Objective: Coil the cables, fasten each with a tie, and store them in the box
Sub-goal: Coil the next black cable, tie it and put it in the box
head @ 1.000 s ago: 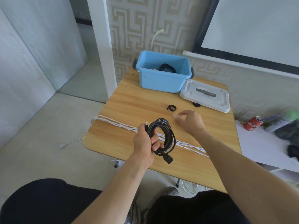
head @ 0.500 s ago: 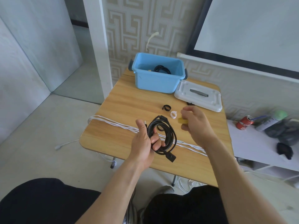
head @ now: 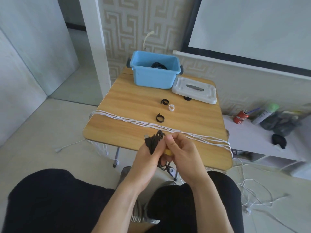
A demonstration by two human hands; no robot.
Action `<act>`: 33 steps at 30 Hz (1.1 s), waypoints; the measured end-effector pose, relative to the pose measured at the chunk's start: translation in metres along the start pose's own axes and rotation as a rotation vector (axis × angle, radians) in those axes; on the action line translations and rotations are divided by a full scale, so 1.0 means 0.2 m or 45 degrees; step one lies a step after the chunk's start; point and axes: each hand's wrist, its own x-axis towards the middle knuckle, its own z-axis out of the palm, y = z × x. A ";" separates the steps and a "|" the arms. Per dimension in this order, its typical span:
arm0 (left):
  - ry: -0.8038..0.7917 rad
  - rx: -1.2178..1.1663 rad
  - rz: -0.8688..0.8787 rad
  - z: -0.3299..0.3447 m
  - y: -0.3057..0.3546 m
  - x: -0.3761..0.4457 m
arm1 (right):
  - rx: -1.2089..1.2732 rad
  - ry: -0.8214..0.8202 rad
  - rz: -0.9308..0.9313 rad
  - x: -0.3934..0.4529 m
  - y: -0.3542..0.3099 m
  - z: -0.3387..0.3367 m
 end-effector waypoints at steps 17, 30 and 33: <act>0.275 0.214 0.078 -0.06 0.16 -0.16 | 0.321 0.201 -0.063 -0.31 -0.01 -0.10; 0.026 0.498 -0.040 -0.07 0.08 -0.18 | 1.178 0.300 0.059 -0.31 -0.03 0.04; -0.041 0.592 0.017 -0.08 0.09 -0.19 | 1.102 0.220 0.151 -0.33 -0.07 0.05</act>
